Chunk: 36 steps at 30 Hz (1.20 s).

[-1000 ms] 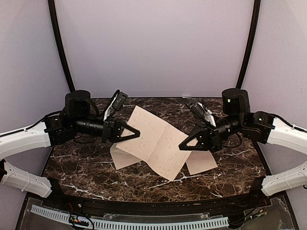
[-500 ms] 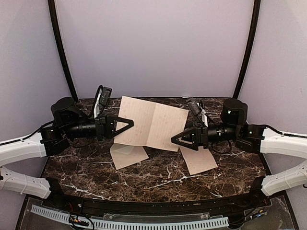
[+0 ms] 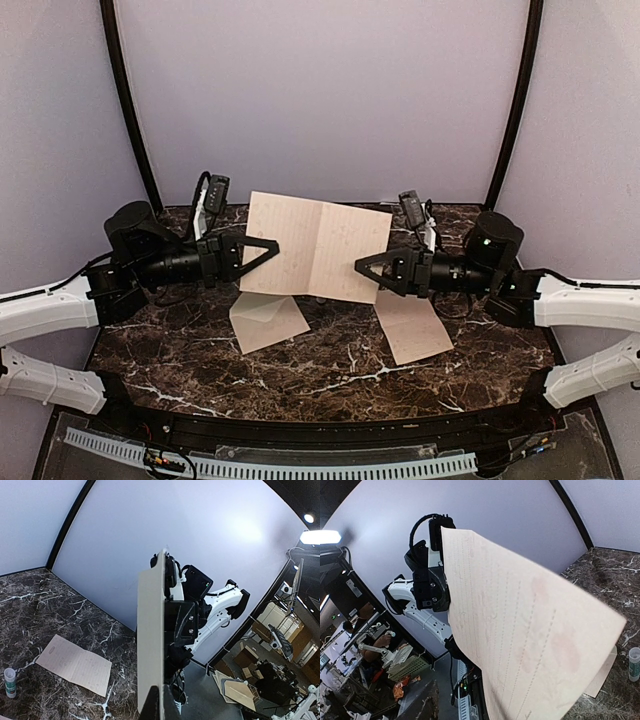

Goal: Place the letter into the envelope and seal it
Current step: Fold the letter.

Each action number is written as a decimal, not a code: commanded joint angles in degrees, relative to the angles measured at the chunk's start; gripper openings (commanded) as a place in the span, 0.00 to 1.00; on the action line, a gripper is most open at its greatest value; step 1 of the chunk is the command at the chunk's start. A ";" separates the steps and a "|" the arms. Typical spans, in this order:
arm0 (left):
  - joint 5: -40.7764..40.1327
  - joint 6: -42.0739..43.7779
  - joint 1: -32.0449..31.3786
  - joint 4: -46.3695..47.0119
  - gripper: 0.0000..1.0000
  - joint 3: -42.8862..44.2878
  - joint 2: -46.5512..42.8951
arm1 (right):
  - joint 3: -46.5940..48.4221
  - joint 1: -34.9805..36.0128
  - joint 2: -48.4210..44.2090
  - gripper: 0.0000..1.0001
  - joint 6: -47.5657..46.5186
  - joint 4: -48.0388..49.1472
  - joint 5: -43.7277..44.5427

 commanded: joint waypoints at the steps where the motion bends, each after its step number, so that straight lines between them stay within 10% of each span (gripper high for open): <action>1: -0.34 -0.16 0.05 1.52 0.00 0.98 -0.32 | -0.53 0.48 -1.00 0.43 0.81 5.34 0.91; 7: -0.65 -0.20 0.05 1.15 0.00 1.00 -0.19 | -0.71 0.48 -0.79 0.08 0.65 6.26 1.08; 19: 0.17 -0.41 0.05 1.40 0.00 1.00 0.80 | -0.47 0.49 0.04 0.00 1.20 6.95 1.76; 28: -5.34 2.30 0.09 -6.05 0.62 1.90 -4.70 | -3.04 0.34 -6.27 0.00 -0.67 4.03 8.97; 36: -16.62 3.06 1.96 -17.48 0.82 2.37 -11.80 | -2.77 0.30 -9.37 0.00 -2.38 4.12 2.50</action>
